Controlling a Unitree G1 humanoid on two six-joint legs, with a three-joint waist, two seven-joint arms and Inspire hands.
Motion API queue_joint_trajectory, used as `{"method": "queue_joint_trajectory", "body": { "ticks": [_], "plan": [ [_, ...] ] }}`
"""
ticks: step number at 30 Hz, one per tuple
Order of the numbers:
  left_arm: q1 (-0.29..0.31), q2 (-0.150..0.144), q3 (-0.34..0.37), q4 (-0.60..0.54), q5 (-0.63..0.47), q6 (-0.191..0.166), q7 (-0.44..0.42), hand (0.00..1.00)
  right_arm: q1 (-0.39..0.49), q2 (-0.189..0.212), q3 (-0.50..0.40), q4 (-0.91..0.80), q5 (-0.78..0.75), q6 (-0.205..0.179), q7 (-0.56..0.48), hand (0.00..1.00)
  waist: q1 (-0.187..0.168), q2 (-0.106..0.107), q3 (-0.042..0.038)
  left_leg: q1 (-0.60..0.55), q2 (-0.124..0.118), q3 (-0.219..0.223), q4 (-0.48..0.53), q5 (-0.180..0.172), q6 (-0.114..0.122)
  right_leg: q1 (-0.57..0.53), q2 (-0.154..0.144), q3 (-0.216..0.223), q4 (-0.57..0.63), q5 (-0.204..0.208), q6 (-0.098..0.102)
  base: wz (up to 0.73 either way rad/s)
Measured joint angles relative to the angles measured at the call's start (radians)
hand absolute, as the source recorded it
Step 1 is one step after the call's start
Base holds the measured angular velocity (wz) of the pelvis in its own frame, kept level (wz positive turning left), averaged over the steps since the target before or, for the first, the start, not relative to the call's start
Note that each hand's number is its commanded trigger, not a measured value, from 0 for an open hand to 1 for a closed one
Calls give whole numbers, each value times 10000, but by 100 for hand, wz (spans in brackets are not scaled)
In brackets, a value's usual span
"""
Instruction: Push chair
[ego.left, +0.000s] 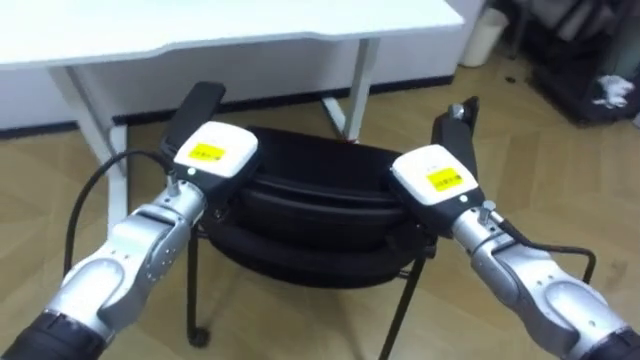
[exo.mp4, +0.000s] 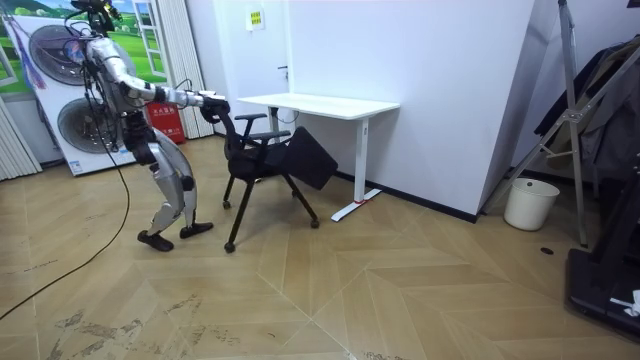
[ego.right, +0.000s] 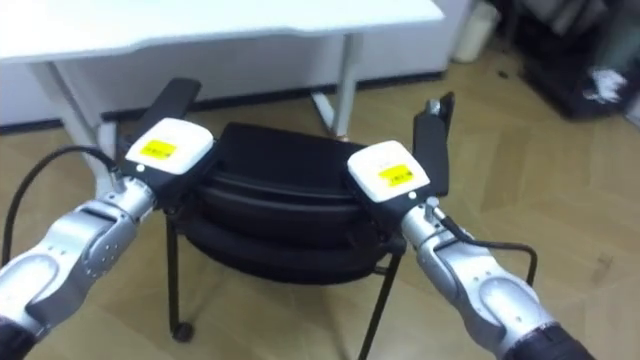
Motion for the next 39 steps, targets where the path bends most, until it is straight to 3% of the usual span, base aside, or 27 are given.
{"method": "queue_joint_trajectory", "body": {
  "ticks": [1,2,3,4,5,6,7,8,9,10,11,12,13,15,18,24,28,31,34,36,39],
  "plan": [
    [-18,0,48,-64,15,35,-12,100,-44,-18,-22,0,3,-17,-25,100,27,18,-4,-77,-5,33,83,-45,-25,-3,123,0,-65,49,87,61],
    [-158,-3,41,-155,25,94,-77,100,-51,-59,-155,13,12,-79,-141,100,-14,97,-6,-214,-163,202,204,-75,130,-50,356,108,-91,246,410,89],
    [-334,72,-72,-216,28,149,-154,100,-120,18,-209,101,15,-64,-248,100,-20,106,-7,-290,-213,-332,308,-98,311,-336,680,391,158,685,796,92],
    [-351,106,-83,-222,28,215,-154,100,-229,119,-177,226,-7,-51,-251,100,-27,179,21,-307,-214,-737,367,-168,251,-508,764,642,400,630,796,64],
    [-345,99,-87,-153,26,419,-150,100,-574,291,16,582,-41,-48,-255,100,57,216,40,-157,-346,-1246,254,-139,120,-878,571,1038,879,-152,547,31],
    [-346,47,-129,-9,10,589,-153,100,-997,311,264,946,-110,-77,-268,100,159,534,177,87,-341,-1690,110,-87,-52,-1218,290,1369,900,-721,385,24],
    [-349,7,-135,67,-6,614,-157,100,-1110,365,361,1043,-152,-78,-310,100,191,675,206,173,-343,-1925,9,-48,-120,-1411,121,1590,722,-856,355,30],
    [-345,-31,-156,121,-34,679,-162,100,-1239,412,449,1183,-206,-81,-381,100,286,728,203,308,-389,-2152,-241,29,-248,-1827,-316,2113,71,-927,377,48],
    [-343,-33,-157,131,-33,755,-162,100,-1400,453,573,1295,-205,-52,-383,100,352,579,224,423,-513,-2342,-392,72,-375,-2136,-812,2540,-796,-920,374,56],
    [-335,-32,-134,133,-5,763,-163,100,-1440,498,588,1375,-204,-55,-390,100,389,541,244,441,-520,-2471,-337,31,-455,-2223,-974,2715,-1338,-886,394,61],
    [-334,-30,-39,133,28,741,-175,100,-1504,584,614,1485,-194,-49,-436,100,458,461,286,400,-465,-2706,22,-193,-699,-2387,-1129,2982,-2146,-133,584,57],
    [-323,-40,16,144,38,716,-178,100,-1521,659,654,1564,-134,-6,-446,100,645,507,254,274,-210,-2738,536,-493,-931,-2234,-928,2774,-2201,127,321,42],
    [-330,-21,35,133,59,682,-182,100,-1534,677,656,1578,-124,15,-445,100,804,523,256,260,51,-2548,621,-567,-985,-2130,-769,2614,-2328,113,186,30],
    [-331,-25,212,96,290,483,-197,100,-1557,711,647,1603,-122,41,-480,100,1178,601,285,287,831,-2020,538,-582,-1152,-1769,-199,2229,-2889,179,-38,19],
    [-285,-38,342,28,443,473,-208,100,-1568,829,615,1599,-270,186,-576,100,1370,663,288,338,1101,-1994,195,-546,-1338,-1567,165,2115,-3386,218,-116,10],
    [77,144,510,42,408,328,123,100,-1582,1040,660,1579,-513,236,-525,100,1357,665,290,824,1094,-1989,-675,-264,-1472,-1098,330,2002,-4146,371,-134,5],
    [79,146,543,37,393,314,314,100,-1723,900,643,1562,-541,118,-467,100,1308,698,293,788,1152,-1966,-720,-235,-1490,-1006,428,1959,-4329,395,-142,3],
    [79,105,618,40,406,299,329,100,-1768,887,510,1531,-748,6,-461,100,1217,808,321,779,1145,-1955,-665,-252,-1493,-1007,426,1946,-4350,383,-123,0],
    [78,14,627,121,382,296,352,100,-1767,826,467,1496,-828,-64,-459,100,1021,936,293,753,1120,-1924,-622,-269,-1472,-961,426,1835,-4317,300,-91,12],
    [78,-156,600,293,388,292,450,100,-1760,765,468,1509,-847,-79,-354,100,895,1061,295,794,1269,-1591,-453,-335,-1406,-815,428,1731,-4298,222,-74,13],
    [81,-290,578,429,388,293,448,100,-1762,710,464,1522,-862,-130,-319,100,801,1170,293,838,1309,-1254,-338,-353,-1375,-857,263,1731,-4068,61,-75,3]
  ]
}}
